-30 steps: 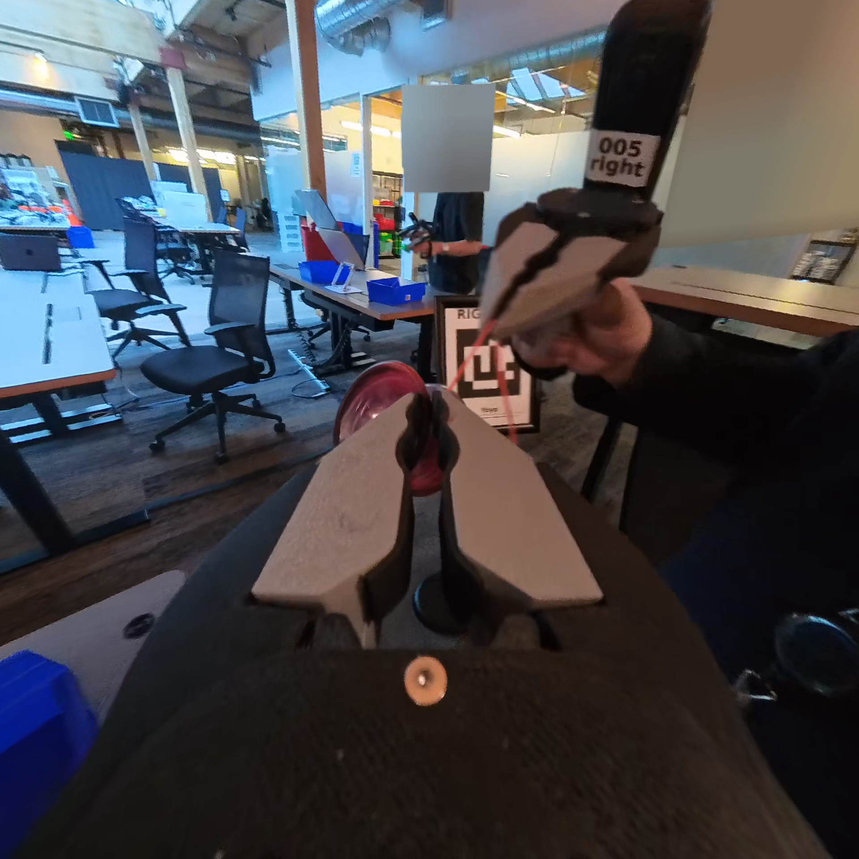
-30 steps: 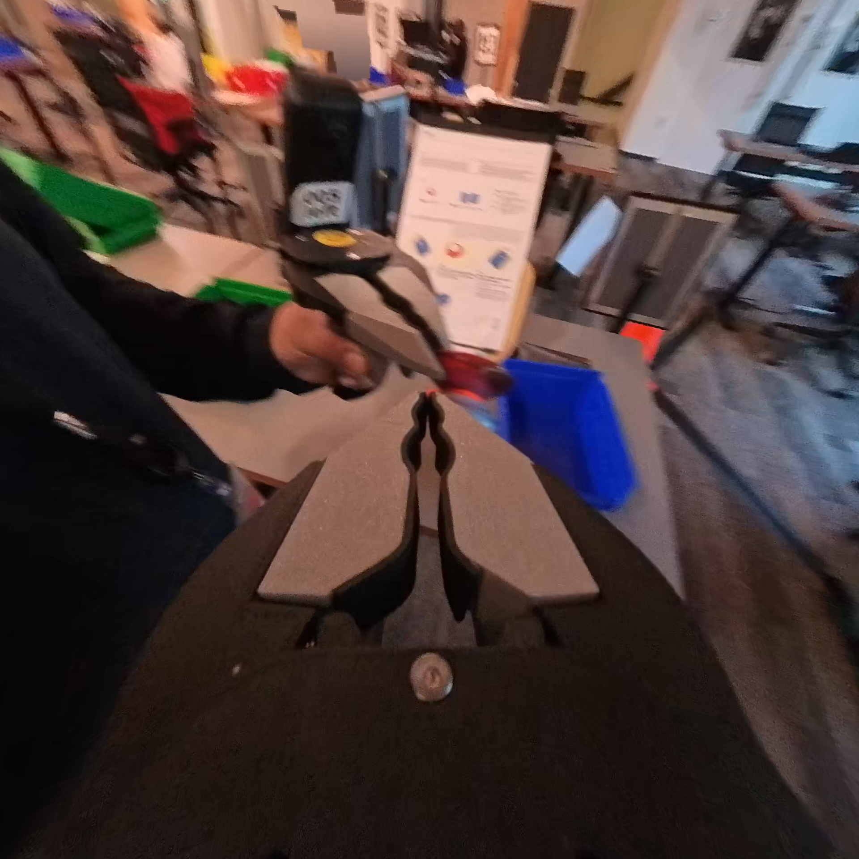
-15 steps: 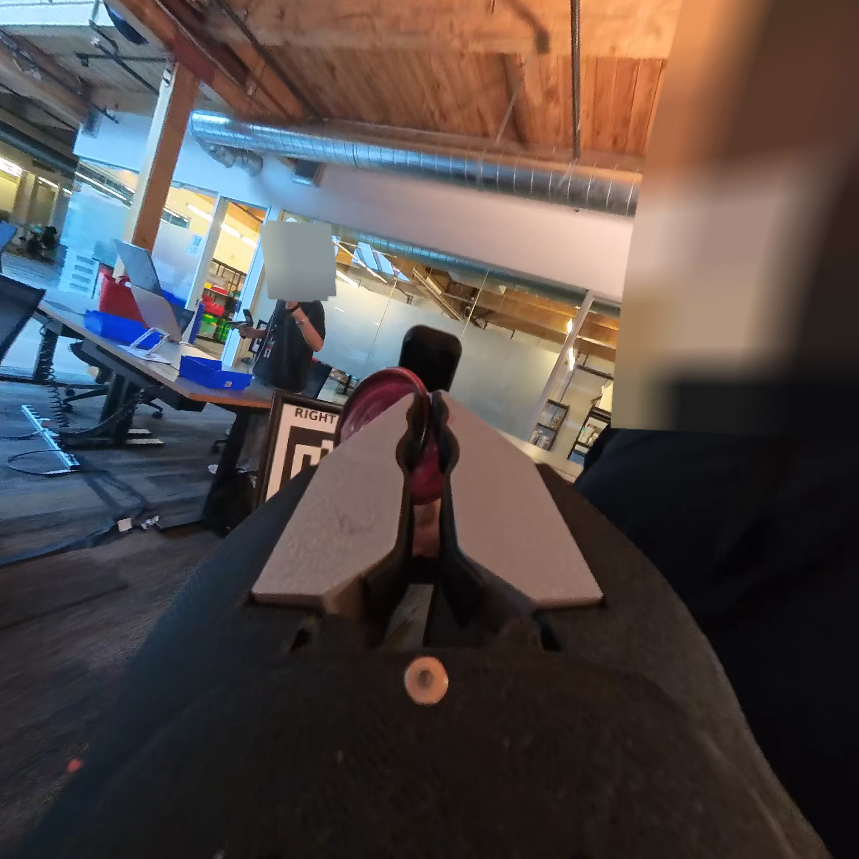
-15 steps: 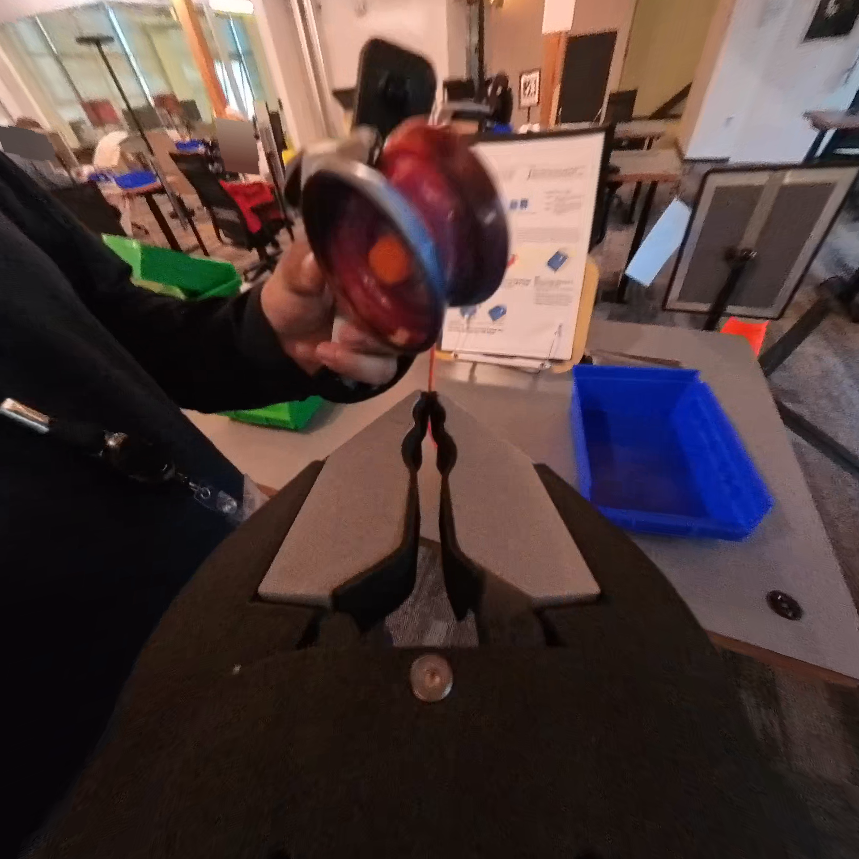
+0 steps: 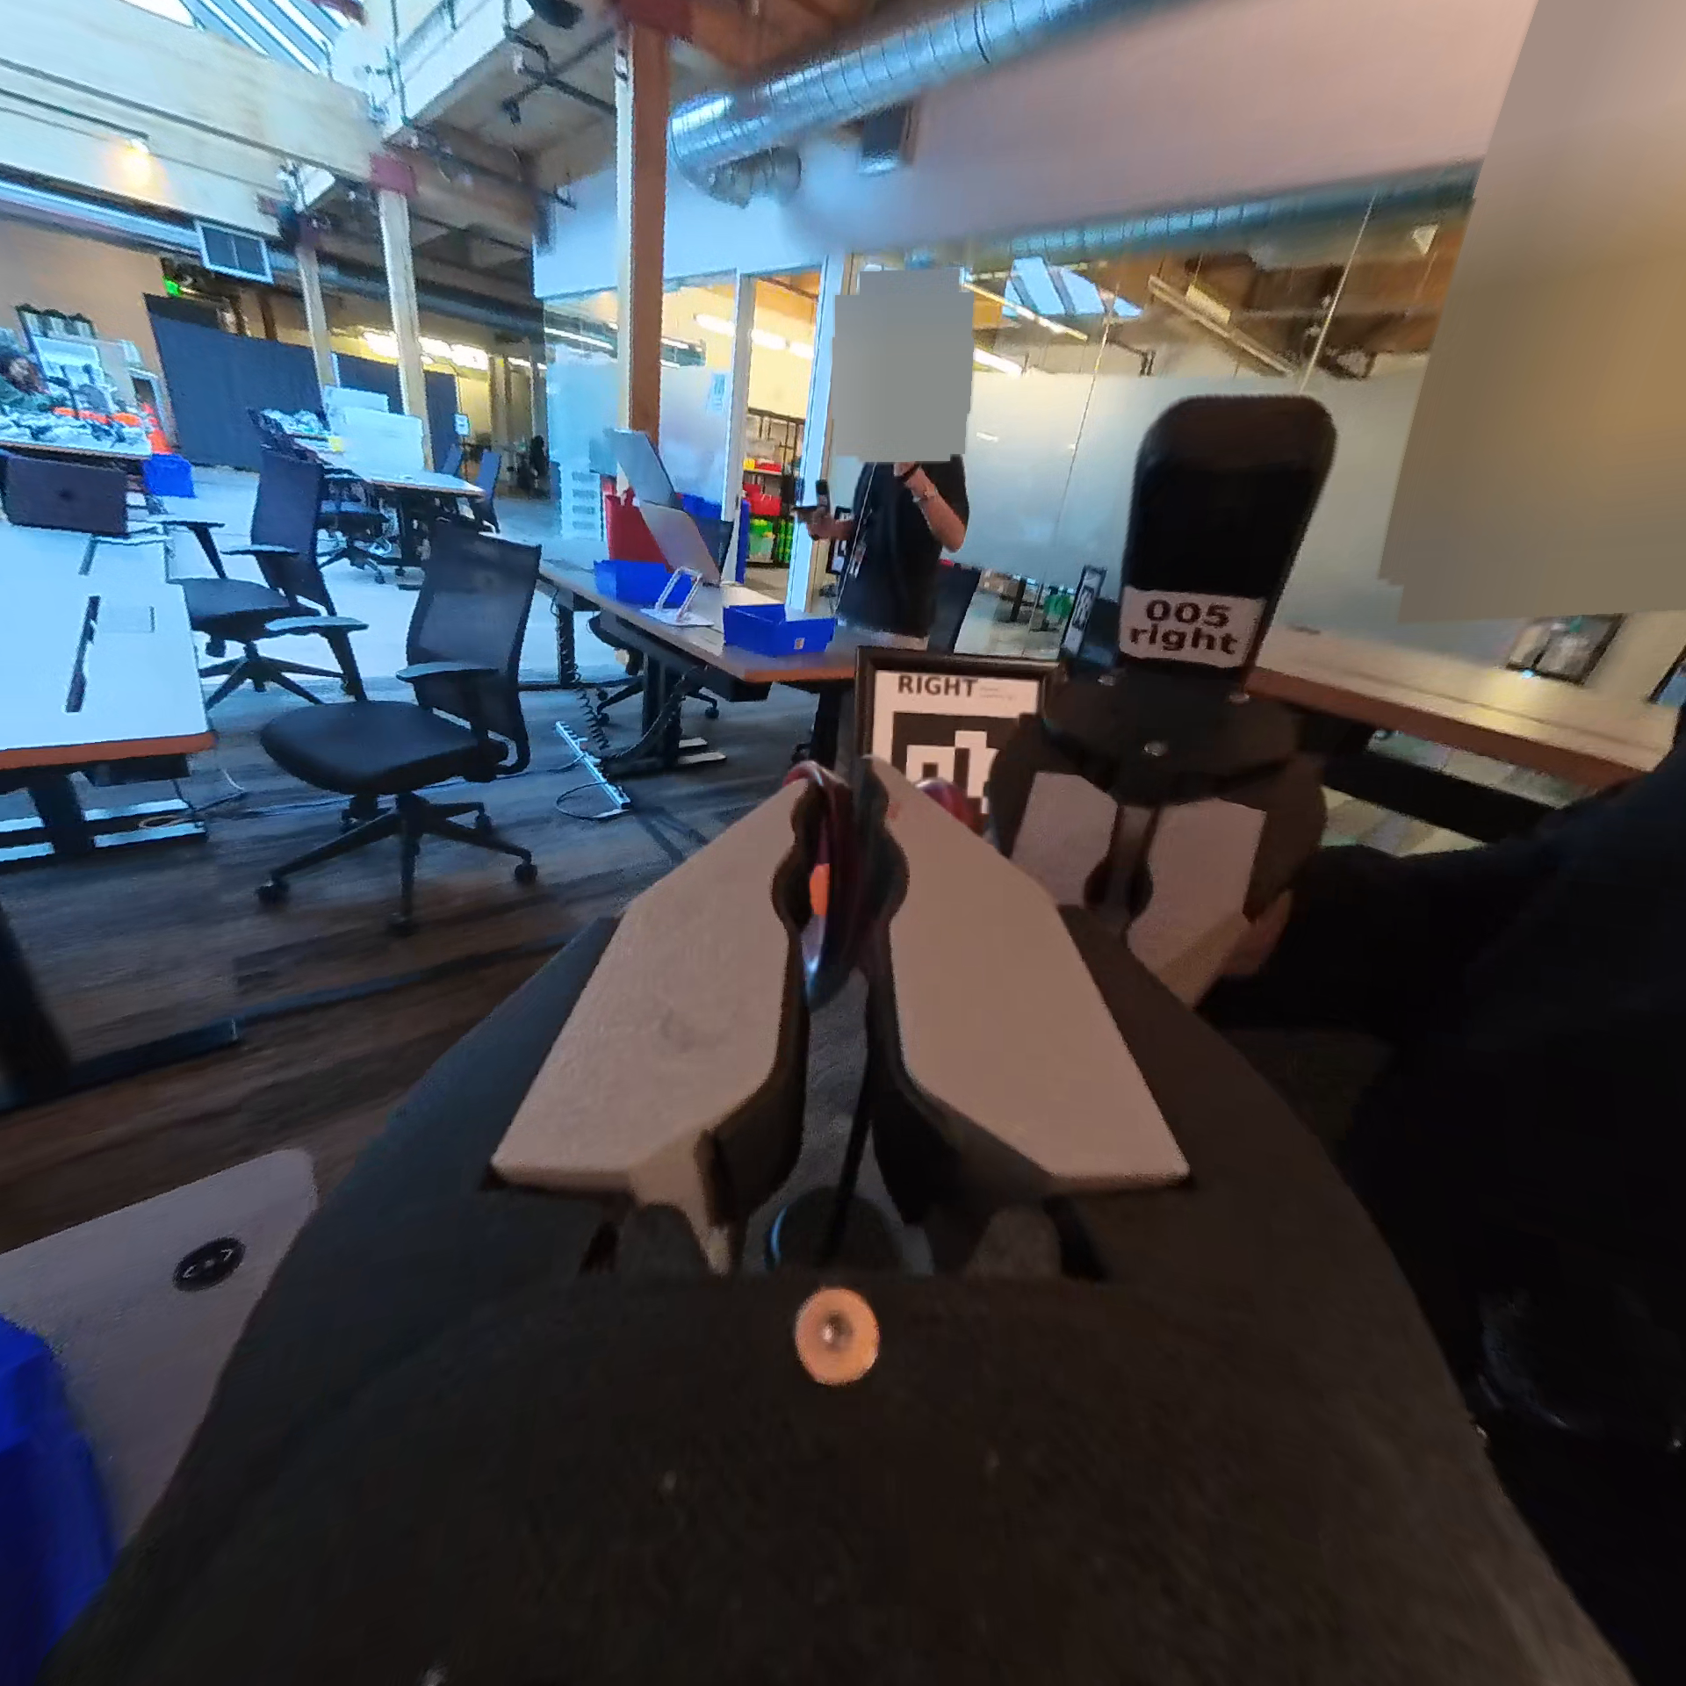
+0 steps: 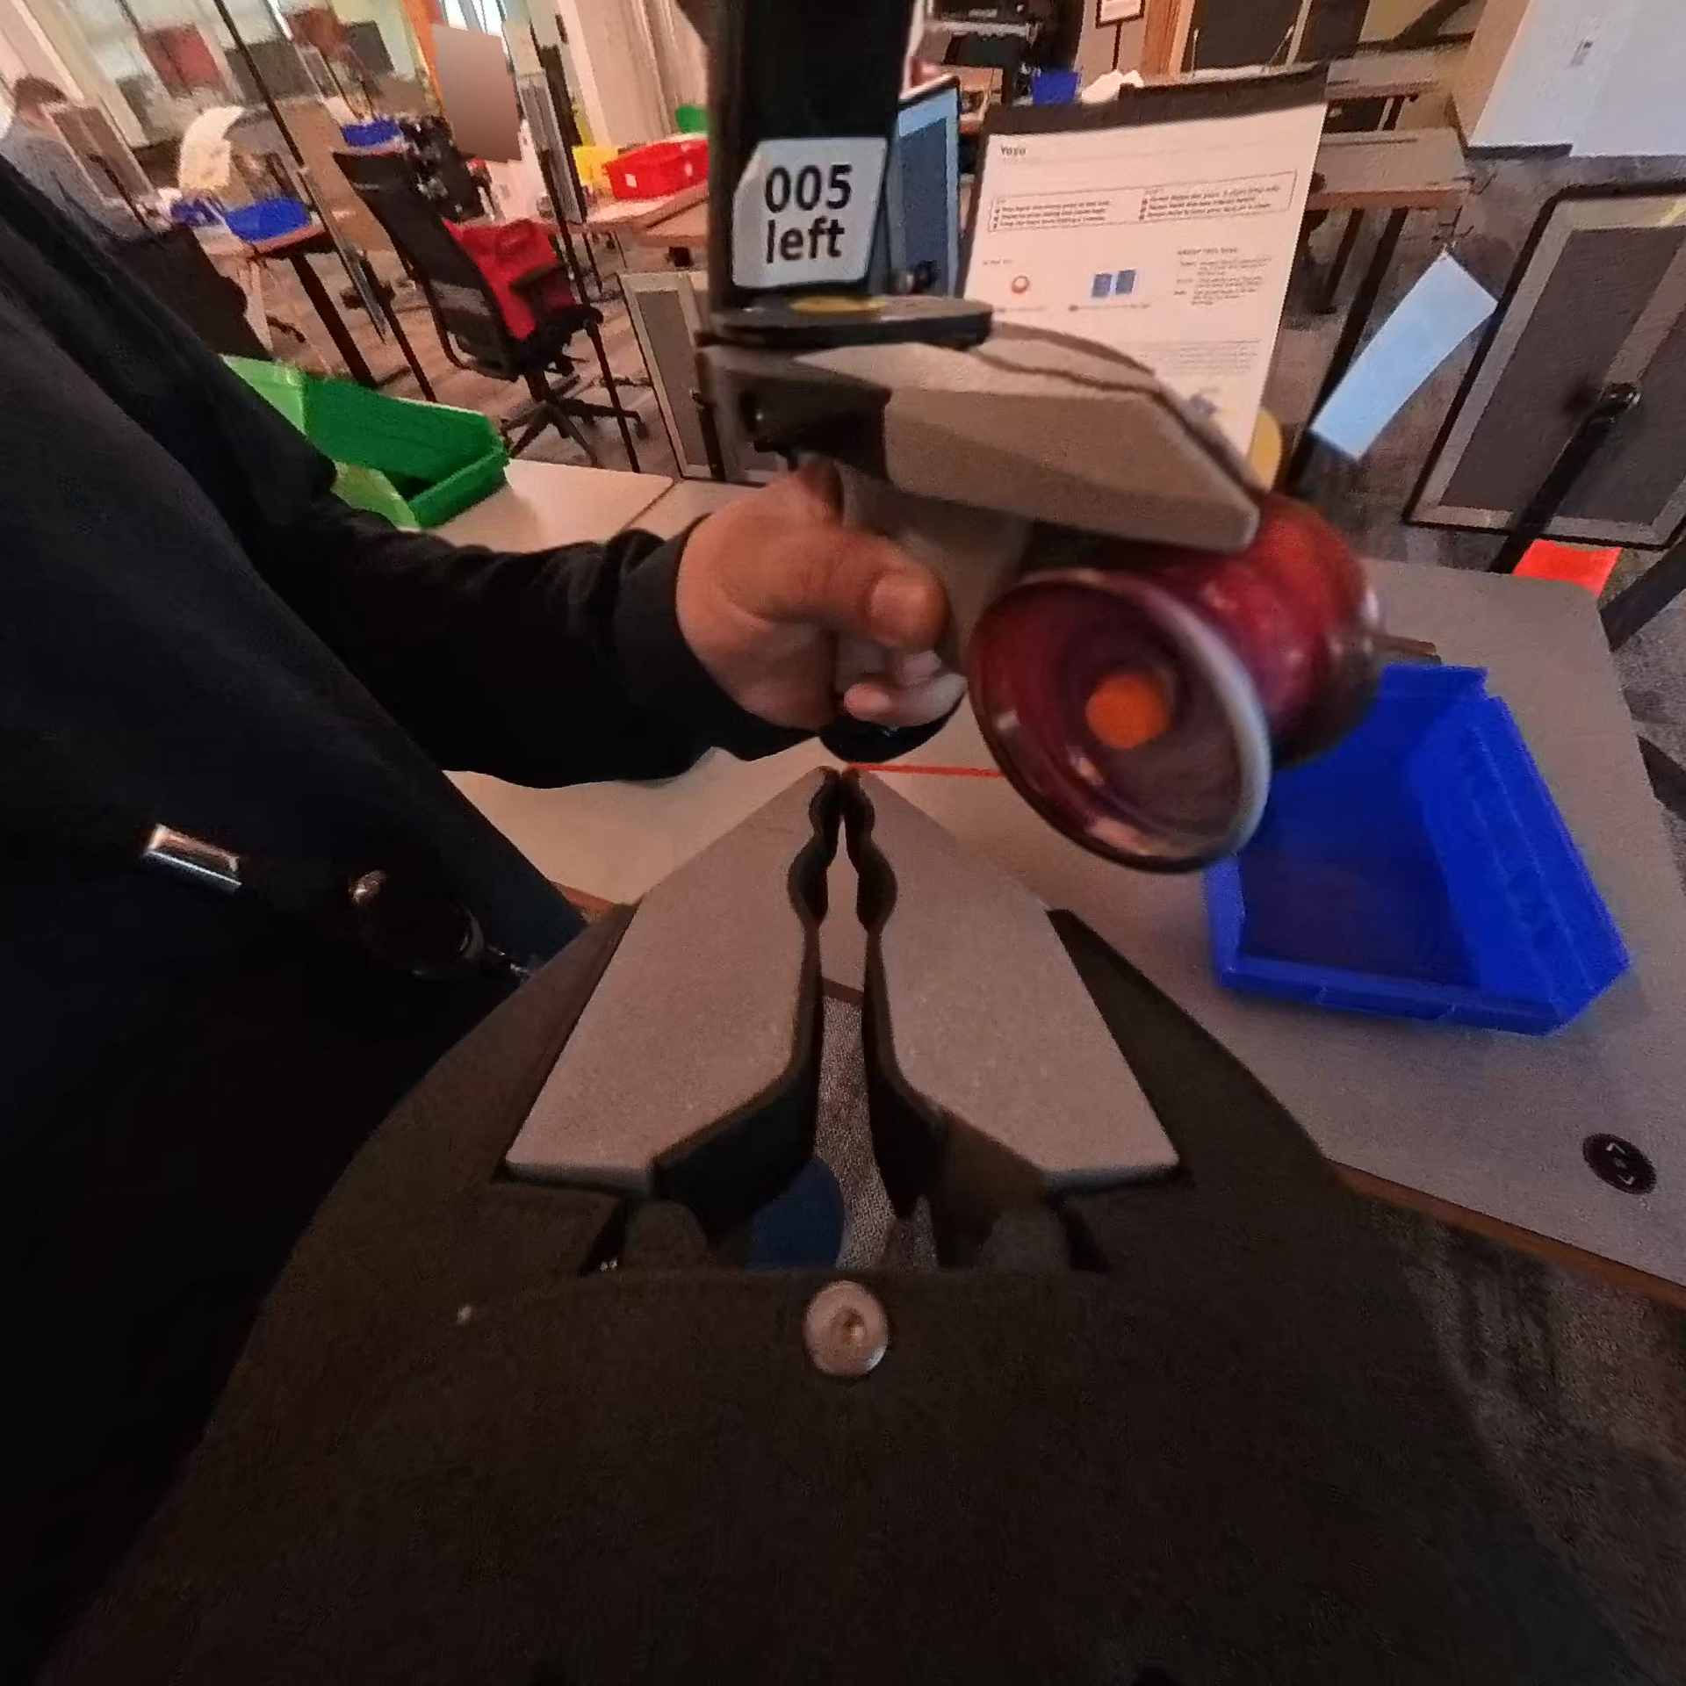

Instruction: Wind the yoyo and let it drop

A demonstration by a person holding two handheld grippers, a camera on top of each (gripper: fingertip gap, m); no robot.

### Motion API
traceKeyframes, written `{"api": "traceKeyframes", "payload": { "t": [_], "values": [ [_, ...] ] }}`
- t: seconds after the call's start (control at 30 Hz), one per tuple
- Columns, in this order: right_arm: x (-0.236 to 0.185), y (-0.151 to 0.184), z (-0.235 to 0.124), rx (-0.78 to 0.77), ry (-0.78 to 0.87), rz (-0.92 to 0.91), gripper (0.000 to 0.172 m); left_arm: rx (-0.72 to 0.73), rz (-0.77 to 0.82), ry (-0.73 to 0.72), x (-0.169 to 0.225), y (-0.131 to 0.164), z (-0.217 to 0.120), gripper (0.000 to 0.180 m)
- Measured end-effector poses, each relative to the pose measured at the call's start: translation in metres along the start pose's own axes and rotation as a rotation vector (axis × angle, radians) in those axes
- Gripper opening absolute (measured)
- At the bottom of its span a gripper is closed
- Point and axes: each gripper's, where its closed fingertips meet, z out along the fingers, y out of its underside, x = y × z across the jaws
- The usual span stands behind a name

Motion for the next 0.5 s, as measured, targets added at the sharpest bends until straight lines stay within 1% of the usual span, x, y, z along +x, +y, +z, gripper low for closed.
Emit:
{"api": "traceKeyframes", "payload": {
  "t": [0.1, 0.2, 0.27, 0.33, 0.4, 0.5],
  "values": [
    [0.014, 0.006, 0.003, -0.001, 0.033, 0.048, 0.0, -0.015, 0.015, 0.002, 0.011, 0.002, 0.008, 0.002],
    [0.014, 0.003, 0.008, 0.099, -0.038, 0.177, 0.0, 0.031, -0.052, 0.039, 0.021, -0.004, 0.013, 0.002],
    [0.013, -0.002, 0.008, 0.17, -0.054, 0.218, 0.0, 0.032, -0.047, 0.009, 0.017, -0.003, 0.013, 0.002],
    [0.013, -0.011, 0.001, 0.228, -0.045, 0.219, 0.0, 0.002, 0.014, -0.05, 0.008, 0.003, 0.009, 0.002],
    [0.015, -0.02, -0.011, 0.251, -0.03, 0.21, 0.0, -0.017, 0.024, -0.054, 0.006, 0.008, 0.005, 0.003],
    [0.024, -0.026, -0.027, 0.195, 0.008, 0.161, 0.0, -0.031, 0.048, -0.049, 0.01, 0.011, 0.002, 0.002]
  ]
}}
